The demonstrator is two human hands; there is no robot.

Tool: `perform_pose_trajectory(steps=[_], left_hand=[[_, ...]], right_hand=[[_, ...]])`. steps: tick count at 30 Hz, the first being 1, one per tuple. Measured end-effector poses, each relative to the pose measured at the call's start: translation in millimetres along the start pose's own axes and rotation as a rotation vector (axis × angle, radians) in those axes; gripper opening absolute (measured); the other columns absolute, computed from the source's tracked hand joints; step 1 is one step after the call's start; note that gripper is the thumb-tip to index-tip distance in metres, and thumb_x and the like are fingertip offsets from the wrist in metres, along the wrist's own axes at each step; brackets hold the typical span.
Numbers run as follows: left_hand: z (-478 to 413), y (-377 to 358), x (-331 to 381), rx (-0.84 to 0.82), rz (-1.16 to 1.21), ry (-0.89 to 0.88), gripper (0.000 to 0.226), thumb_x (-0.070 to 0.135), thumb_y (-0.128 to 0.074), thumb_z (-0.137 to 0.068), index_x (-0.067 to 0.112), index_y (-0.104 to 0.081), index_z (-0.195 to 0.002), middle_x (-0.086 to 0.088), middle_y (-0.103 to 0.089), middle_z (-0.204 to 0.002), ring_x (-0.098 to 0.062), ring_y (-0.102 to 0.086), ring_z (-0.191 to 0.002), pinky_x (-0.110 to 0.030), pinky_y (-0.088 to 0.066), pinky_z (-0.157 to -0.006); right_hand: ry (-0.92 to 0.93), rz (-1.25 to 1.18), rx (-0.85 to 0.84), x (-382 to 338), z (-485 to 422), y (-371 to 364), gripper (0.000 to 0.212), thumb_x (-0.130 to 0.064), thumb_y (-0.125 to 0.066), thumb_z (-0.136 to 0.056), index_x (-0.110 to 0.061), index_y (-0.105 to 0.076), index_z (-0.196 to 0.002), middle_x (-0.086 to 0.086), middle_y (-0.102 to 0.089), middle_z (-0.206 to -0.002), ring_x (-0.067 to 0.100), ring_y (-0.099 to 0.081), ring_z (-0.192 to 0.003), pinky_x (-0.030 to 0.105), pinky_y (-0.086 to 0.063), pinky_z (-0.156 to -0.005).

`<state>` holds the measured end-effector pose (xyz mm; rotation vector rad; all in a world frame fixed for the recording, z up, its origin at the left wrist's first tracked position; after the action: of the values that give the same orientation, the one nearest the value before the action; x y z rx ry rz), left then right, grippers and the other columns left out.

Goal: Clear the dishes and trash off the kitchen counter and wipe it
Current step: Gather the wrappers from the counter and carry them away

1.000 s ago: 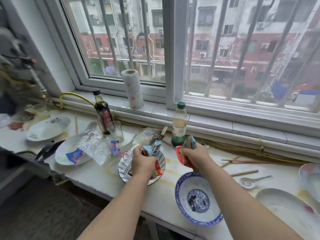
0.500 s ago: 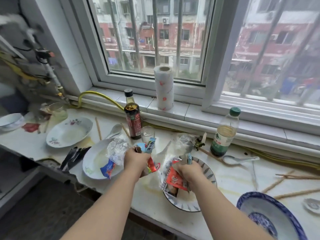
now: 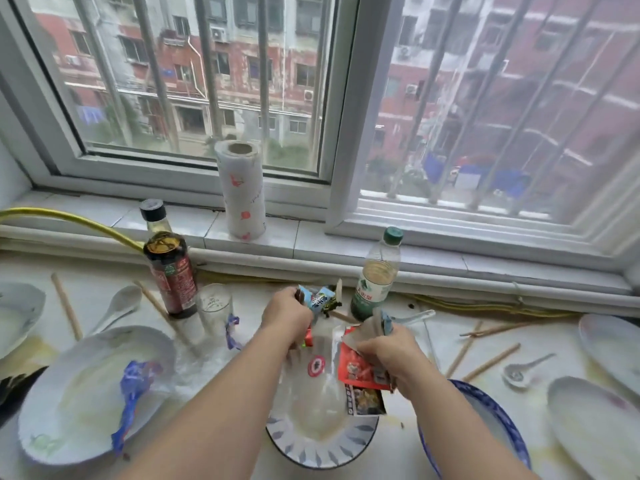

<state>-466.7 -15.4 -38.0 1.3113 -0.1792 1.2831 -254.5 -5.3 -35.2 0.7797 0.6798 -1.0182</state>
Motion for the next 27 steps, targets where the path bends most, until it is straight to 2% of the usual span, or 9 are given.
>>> perform_pose_trajectory(steps=[3,7,10,11,15,19,21,25,27], left_hand=[[-13.9,-13.4,6.7,-0.034,-0.153,-0.016,0.02,0.014,-0.051,-0.083,0.024,-0.059,-0.098,-0.009,-0.068,-0.098,-0.032,-0.066,-0.086,-0.031,-0.054,-0.071],[-23.4,-9.2,6.0,0.049,-0.177,-0.02,0.024,0.011,-0.047,-0.087,0.017,-0.054,-0.11,-0.012,-0.063,-0.104,-0.033,-0.06,-0.091,-0.035,-0.052,-0.074],[-21.1,-0.1,9.3,0.083,0.038,-0.006,0.024,0.01,-0.052,-0.087,0.021,-0.042,-0.106,-0.007,-0.055,-0.093,-0.026,-0.056,-0.077,-0.03,-0.046,-0.055],[-19.7,5.5,10.7,0.09,0.129,0.001,0.026,0.01,-0.056,-0.085,0.022,-0.043,-0.103,-0.005,-0.055,-0.093,-0.024,-0.056,-0.075,-0.028,-0.046,-0.053],[-13.3,37.9,16.9,0.118,0.546,0.017,0.015,0.008,-0.069,-0.077,0.016,-0.057,-0.08,-0.007,-0.064,-0.08,-0.024,-0.061,-0.068,-0.032,-0.053,-0.065],[-3.3,90.4,13.8,0.208,0.824,-0.007,0.017,0.016,-0.076,-0.078,0.021,-0.061,-0.082,-0.003,-0.068,-0.082,-0.021,-0.066,-0.077,-0.035,-0.057,-0.075],[3.0,115.3,7.3,0.258,0.855,-0.024,0.014,0.021,-0.076,-0.079,0.021,-0.063,-0.086,0.0,-0.067,-0.081,-0.019,-0.065,-0.075,-0.033,-0.055,-0.071],[20.9,150.9,-19.3,0.358,0.895,-0.019,0.013,0.019,-0.076,-0.079,0.022,-0.064,-0.084,0.0,-0.068,-0.085,-0.019,-0.066,-0.08,-0.034,-0.056,-0.077],[27.2,160.1,-34.0,0.363,0.9,-0.011,0.015,0.019,-0.077,-0.077,0.019,-0.069,-0.09,-0.003,-0.071,-0.089,-0.021,-0.069,-0.082,-0.035,-0.058,-0.076]], right_hand=[[-0.018,-0.057,-0.002,5.3,-2.5,14.9,0.023,0.003,-0.065,-0.081,-0.006,-0.059,-0.101,0.017,-0.072,-0.09,0.031,-0.07,-0.079,0.037,-0.058,-0.069],[-0.003,-0.083,-0.014,5.1,-4.8,20.3,0.019,0.002,-0.061,-0.085,-0.009,-0.056,-0.099,0.015,-0.071,-0.088,0.025,-0.068,-0.072,0.032,-0.056,-0.063],[0.013,-0.112,-0.013,1.1,-11.2,16.2,0.022,0.001,-0.062,-0.085,-0.01,-0.056,-0.103,0.015,-0.071,-0.093,0.026,-0.068,-0.078,0.033,-0.055,-0.065],[0.016,-0.118,-0.023,-1.5,-12.5,10.7,0.02,0.0,-0.063,-0.085,-0.01,-0.057,-0.102,0.015,-0.071,-0.091,0.025,-0.068,-0.076,0.032,-0.054,-0.063],[0.041,-0.16,-0.068,-20.9,-14.0,-13.8,0.024,0.002,-0.065,-0.084,-0.004,-0.059,-0.106,0.012,-0.07,-0.081,0.022,-0.066,-0.065,0.028,-0.053,-0.056],[0.067,-0.192,-0.107,-42.9,-14.8,-35.8,0.053,-0.01,-0.077,-0.074,0.0,-0.051,-0.119,0.019,-0.071,-0.09,0.028,-0.069,-0.072,0.037,-0.056,-0.064],[0.085,-0.145,-0.151,-53.5,-11.5,-48.9,0.065,-0.015,-0.084,-0.065,0.0,-0.052,-0.119,0.021,-0.07,-0.093,0.031,-0.069,-0.077,0.042,-0.058,-0.07],[0.159,0.024,-0.299,-69.7,7.3,-93.2,0.031,0.0,-0.077,-0.071,0.0,-0.064,-0.099,0.013,-0.069,-0.078,0.024,-0.064,-0.067,0.032,-0.053,-0.063],[0.198,0.144,-0.346,-70.9,17.5,-117.3,0.025,0.001,-0.076,-0.07,-0.004,-0.065,-0.092,0.01,-0.068,-0.076,0.021,-0.063,-0.066,0.028,-0.053,-0.062]])
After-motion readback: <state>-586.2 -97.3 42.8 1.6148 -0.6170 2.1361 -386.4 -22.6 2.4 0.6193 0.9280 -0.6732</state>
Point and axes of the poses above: each hand's wrist, its own z-axis away from the middle knuckle, its own y-axis out of the back of the hand, x = y × z, the point moved 9 cm from there along -z, towards the middle knuckle
